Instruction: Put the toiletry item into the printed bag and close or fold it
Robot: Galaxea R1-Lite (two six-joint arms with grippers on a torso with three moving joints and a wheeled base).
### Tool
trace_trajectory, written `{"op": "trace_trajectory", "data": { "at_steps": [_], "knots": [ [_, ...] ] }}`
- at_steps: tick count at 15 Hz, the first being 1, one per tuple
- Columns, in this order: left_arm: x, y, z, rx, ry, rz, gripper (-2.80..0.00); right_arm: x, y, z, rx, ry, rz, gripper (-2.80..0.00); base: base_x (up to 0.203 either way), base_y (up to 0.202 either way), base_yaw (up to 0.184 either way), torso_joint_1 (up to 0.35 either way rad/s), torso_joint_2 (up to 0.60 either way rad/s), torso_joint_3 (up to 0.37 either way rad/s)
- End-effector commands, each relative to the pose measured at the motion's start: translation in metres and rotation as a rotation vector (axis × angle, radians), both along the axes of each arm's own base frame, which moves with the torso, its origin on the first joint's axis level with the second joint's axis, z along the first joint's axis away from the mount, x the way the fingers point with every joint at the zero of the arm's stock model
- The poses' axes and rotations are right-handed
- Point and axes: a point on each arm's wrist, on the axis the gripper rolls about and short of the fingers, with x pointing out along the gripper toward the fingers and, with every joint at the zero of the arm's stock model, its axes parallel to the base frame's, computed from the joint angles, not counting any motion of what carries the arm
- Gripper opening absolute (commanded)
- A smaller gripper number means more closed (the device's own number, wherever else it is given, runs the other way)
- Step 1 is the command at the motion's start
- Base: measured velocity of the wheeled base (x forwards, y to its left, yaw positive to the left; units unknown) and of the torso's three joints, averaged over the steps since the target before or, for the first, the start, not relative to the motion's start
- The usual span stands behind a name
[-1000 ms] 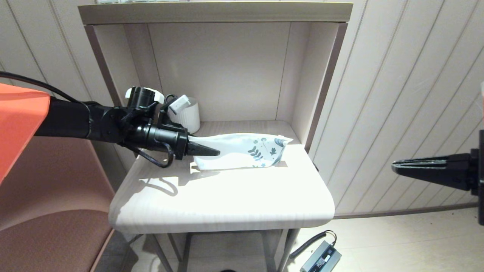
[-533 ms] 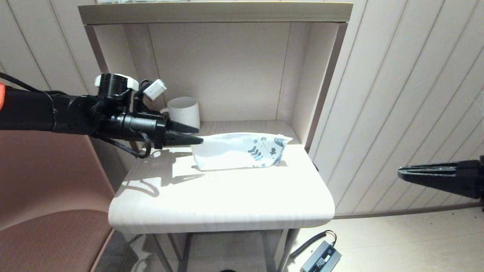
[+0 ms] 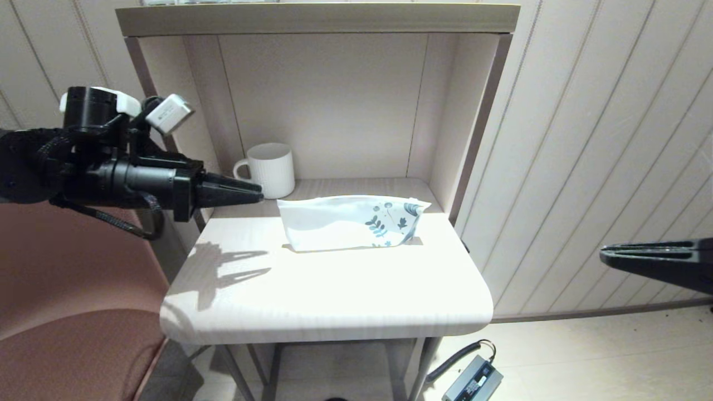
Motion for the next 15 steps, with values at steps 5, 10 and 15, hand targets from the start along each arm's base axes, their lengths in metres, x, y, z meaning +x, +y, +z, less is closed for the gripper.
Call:
{"op": "trace_trajectory", "data": {
  "at_steps": [5,10,15],
  "knots": [
    [-0.146,0.021,0.022,0.073,-0.109,0.222,-2.8,-0.021,-0.021,-0.018,0.062,0.041,-0.185,-2.8,0.0,0.0,0.0,0.0,0.0,0.0],
    [-0.253,0.044,-0.01,0.169,-0.202,0.827,-2.8,-0.043,-0.039,-0.092,0.122,0.113,-0.427,-2.8,0.0,0.0,0.0,0.0,0.0,0.0],
    [-0.301,0.058,-0.078,0.224,-0.159,1.264,-2.8,-0.055,-0.043,-0.171,0.144,0.047,-0.507,-2.8,0.0,0.0,0.0,0.0,0.0,0.0]
  ]
}}
